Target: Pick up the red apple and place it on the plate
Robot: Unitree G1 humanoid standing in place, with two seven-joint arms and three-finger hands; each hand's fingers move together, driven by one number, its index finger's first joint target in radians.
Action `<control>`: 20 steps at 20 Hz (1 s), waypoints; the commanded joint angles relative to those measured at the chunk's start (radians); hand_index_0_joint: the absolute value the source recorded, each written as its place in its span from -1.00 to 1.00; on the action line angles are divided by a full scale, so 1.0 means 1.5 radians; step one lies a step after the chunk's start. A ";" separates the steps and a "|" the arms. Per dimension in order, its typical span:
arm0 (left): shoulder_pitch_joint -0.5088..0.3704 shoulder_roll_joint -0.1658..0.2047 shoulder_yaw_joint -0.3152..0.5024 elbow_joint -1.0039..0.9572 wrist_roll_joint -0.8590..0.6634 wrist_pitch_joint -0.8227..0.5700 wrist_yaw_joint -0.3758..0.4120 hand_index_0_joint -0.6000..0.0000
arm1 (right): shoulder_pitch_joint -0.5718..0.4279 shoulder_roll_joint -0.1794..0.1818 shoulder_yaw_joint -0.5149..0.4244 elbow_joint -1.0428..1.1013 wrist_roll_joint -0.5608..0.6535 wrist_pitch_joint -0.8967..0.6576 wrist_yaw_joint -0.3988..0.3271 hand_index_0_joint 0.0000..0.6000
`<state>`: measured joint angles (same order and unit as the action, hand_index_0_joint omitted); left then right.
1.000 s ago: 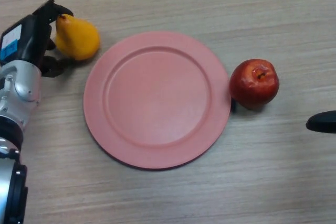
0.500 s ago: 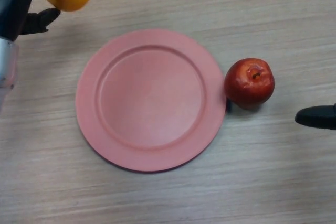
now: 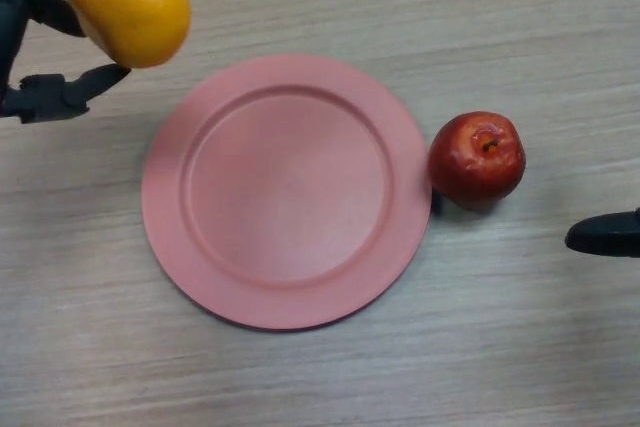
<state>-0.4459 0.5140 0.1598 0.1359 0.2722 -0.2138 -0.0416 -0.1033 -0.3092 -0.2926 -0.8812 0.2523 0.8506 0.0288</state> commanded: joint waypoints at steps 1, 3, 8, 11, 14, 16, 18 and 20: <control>-0.004 0.040 0.075 -0.075 -0.071 0.008 0.002 -1.00 | -0.011 -0.016 -0.032 -0.030 0.038 -0.099 -0.018 -1.00; 0.009 0.044 0.080 -0.116 -0.040 0.007 0.000 -1.00 | -0.010 -0.016 -0.035 -0.031 0.048 -0.099 -0.019 -1.00; 0.032 0.037 0.096 -0.169 -0.048 0.015 -0.022 -1.00 | -0.013 -0.021 -0.031 -0.025 0.051 -0.102 -0.025 -0.83; 0.037 0.035 0.100 -0.183 -0.058 0.030 -0.030 -1.00 | -0.014 -0.021 -0.033 -0.030 0.055 -0.100 -0.026 0.33; 0.037 0.034 0.101 -0.191 -0.068 0.042 -0.035 -1.00 | -0.015 -0.022 -0.033 -0.034 0.057 -0.102 -0.032 0.00; 0.043 0.033 0.102 -0.202 -0.073 0.056 -0.042 -1.00 | -0.017 -0.023 -0.031 -0.036 0.057 -0.104 -0.036 0.81; 0.046 0.032 0.102 -0.213 -0.080 0.075 -0.056 -1.00 | -0.016 -0.024 -0.030 -0.038 0.055 -0.108 -0.036 1.00; 0.055 0.027 0.106 -0.228 -0.089 0.082 -0.063 -1.00 | -0.013 -0.020 -0.023 -0.036 0.048 -0.113 -0.038 1.00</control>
<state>-0.3360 0.5051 0.1780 -0.1419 0.1750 -0.0252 -0.1616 -0.1066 -0.3089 -0.2912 -0.8773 0.3144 0.8426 -0.0081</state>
